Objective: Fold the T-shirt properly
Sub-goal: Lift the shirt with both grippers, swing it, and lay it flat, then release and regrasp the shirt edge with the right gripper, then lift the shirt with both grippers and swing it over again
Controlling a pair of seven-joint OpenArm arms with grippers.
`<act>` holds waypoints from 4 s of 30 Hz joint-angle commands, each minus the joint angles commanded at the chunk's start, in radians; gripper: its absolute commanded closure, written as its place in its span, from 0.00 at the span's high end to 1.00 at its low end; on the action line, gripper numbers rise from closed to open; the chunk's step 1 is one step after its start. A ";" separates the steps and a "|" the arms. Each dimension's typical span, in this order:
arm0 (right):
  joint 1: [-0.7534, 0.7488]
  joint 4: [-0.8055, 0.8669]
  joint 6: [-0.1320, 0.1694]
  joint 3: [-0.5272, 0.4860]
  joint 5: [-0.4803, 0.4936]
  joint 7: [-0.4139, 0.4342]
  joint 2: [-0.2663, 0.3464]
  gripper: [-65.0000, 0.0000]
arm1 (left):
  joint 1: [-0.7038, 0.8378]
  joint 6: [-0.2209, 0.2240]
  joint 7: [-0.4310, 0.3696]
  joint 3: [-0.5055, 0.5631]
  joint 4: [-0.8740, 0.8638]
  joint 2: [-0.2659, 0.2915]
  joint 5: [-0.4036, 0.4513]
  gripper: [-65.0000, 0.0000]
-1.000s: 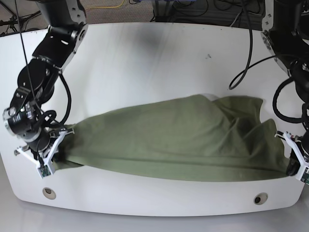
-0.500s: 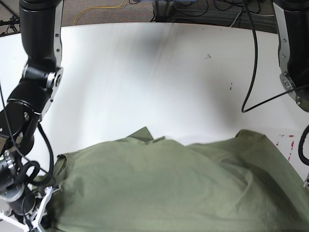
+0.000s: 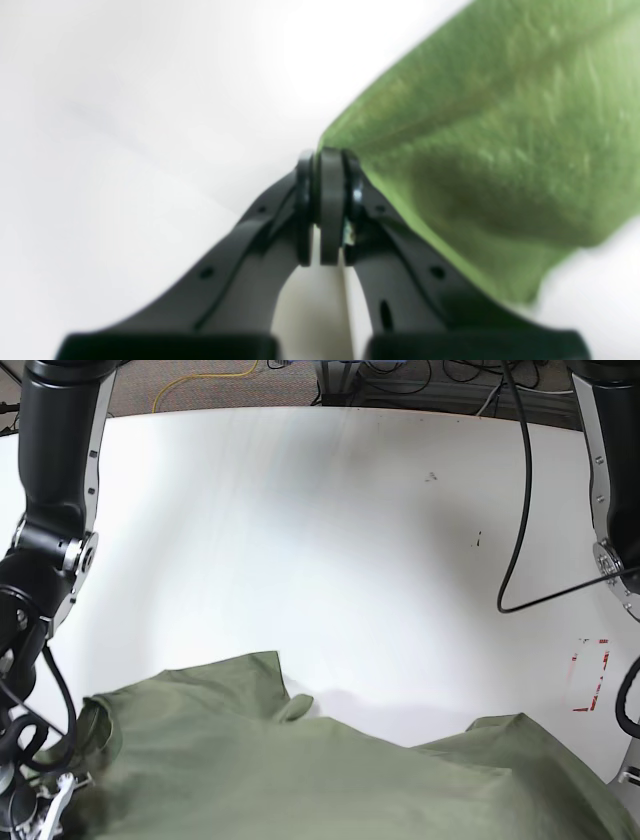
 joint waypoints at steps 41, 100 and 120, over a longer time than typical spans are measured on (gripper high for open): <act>-1.112 0.141 0.000 0.256 -0.002 0.094 -0.334 0.01 | 1.204 0.000 -0.003 -0.123 0.080 -0.058 0.008 0.00; -1.088 0.064 0.000 0.457 0.249 0.018 -0.423 0.24 | 1.237 0.000 -0.003 -0.121 0.075 -0.106 0.009 0.00; -1.163 0.147 0.000 0.580 0.365 -0.020 -0.399 0.00 | 1.154 0.000 -0.003 -0.123 0.072 -0.098 0.009 0.00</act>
